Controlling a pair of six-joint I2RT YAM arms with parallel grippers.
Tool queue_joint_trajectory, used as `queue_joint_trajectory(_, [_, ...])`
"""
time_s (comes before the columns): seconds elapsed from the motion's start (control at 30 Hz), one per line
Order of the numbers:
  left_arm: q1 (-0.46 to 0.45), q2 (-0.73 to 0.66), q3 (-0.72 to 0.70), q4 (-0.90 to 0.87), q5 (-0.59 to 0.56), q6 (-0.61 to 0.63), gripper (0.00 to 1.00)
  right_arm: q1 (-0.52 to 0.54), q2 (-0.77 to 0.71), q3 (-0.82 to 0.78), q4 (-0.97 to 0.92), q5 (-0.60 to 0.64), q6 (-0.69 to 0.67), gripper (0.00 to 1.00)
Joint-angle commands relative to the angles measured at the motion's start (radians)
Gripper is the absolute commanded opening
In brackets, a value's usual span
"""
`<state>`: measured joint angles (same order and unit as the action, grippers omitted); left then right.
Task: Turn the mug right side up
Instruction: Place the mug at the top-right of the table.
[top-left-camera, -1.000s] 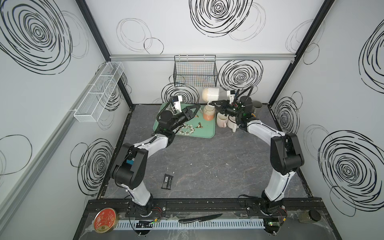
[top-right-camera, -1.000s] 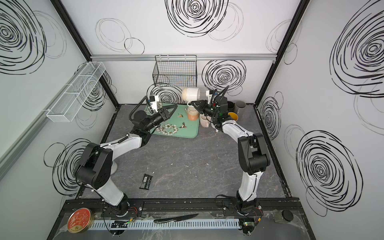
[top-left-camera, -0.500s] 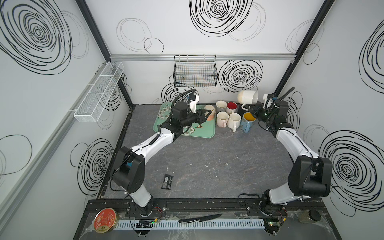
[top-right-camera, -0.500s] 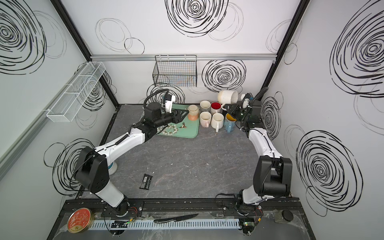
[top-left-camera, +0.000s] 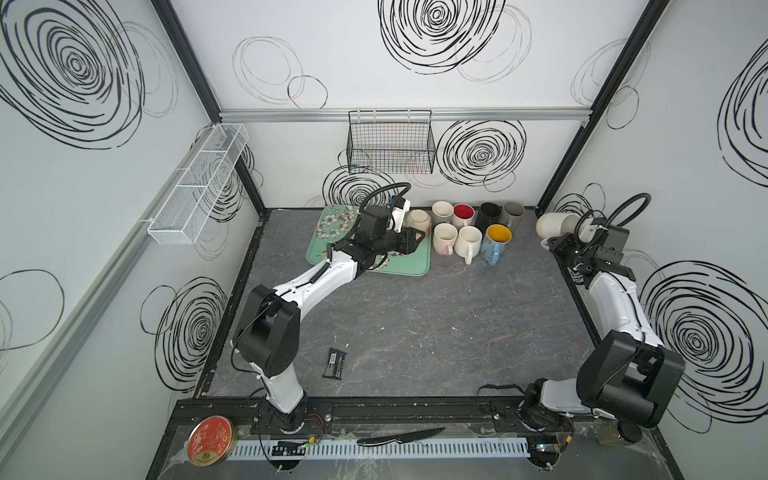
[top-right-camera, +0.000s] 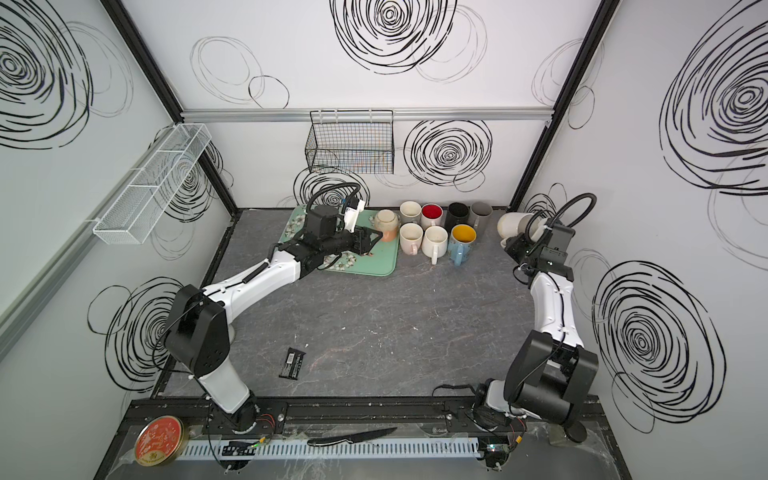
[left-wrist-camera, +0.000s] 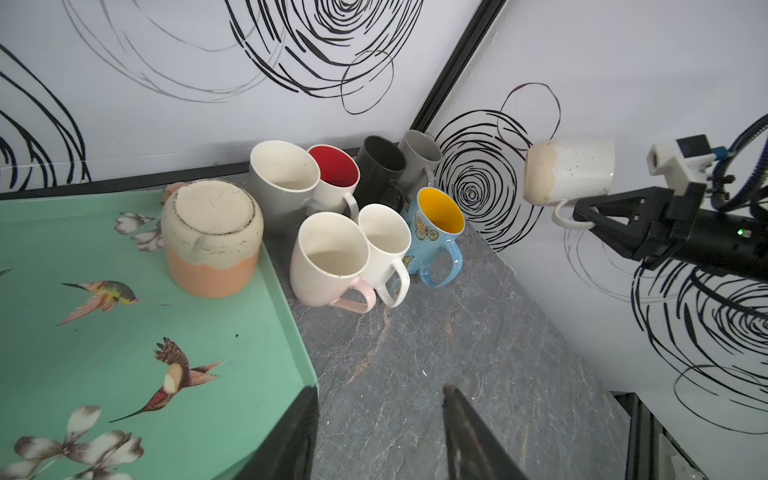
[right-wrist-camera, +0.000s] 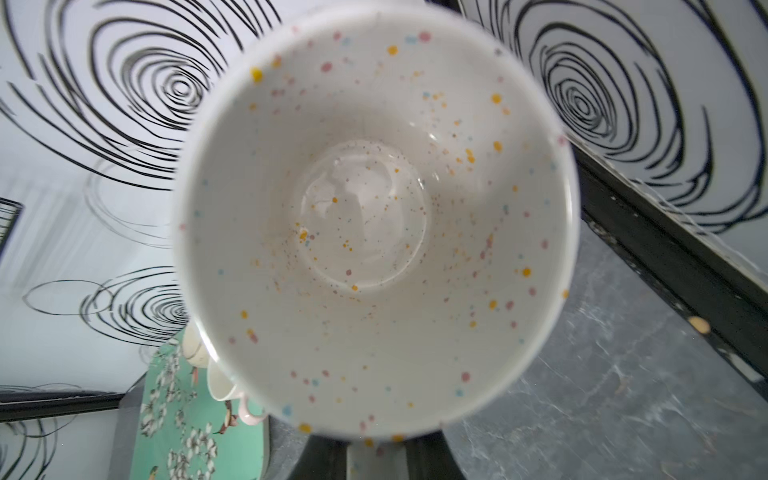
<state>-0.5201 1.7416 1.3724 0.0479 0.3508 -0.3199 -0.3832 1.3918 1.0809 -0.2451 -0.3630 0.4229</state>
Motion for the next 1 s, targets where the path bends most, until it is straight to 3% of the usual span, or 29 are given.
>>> queue_joint_trajectory(0.0, [-0.006, 0.016, 0.039, -0.015, -0.019, 0.051, 0.53, 0.011, 0.019, 0.034, -0.010, 0.059, -0.094, 0.00])
queue_joint_trajectory(0.2, [-0.006, 0.030, 0.044, -0.032, -0.024, 0.064, 0.53, 0.067, 0.113, 0.069, -0.072, 0.165, -0.154, 0.00])
queue_joint_trajectory(0.7, [0.019, 0.064, 0.069, -0.068, -0.026, 0.082, 0.53, 0.165, 0.447, 0.405, -0.317, 0.362, -0.248, 0.00])
queue_joint_trajectory(0.97, [0.015, 0.094, 0.111, -0.122, -0.063, 0.114, 0.54, 0.190, 0.564, 0.516, -0.372, 0.327, -0.280, 0.00])
